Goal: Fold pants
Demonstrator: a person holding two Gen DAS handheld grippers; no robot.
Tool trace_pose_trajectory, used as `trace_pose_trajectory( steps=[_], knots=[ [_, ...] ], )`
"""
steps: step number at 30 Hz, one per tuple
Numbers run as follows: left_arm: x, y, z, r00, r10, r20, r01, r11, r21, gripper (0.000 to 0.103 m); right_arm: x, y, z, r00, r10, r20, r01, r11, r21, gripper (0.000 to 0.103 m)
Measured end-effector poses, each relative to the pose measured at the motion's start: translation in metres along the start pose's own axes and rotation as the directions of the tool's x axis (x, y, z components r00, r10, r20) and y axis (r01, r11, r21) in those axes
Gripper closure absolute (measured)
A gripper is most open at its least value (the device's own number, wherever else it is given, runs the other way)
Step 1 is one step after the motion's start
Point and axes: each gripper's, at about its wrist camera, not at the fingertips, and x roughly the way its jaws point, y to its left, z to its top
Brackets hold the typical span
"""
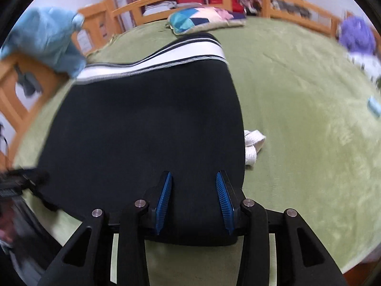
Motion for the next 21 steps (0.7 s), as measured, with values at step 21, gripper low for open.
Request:
trace_pose_trajectory(
  steps=[21],
  knots=[
    [0.061, -0.013, 0.084, 0.998, 0.021, 0.066, -0.022, 1.0, 0.014, 0.042, 0.069, -0.039, 0.092, 0.981, 0.151, 0.12, -0.168, 0.975, 0.146, 0.103]
  ],
)
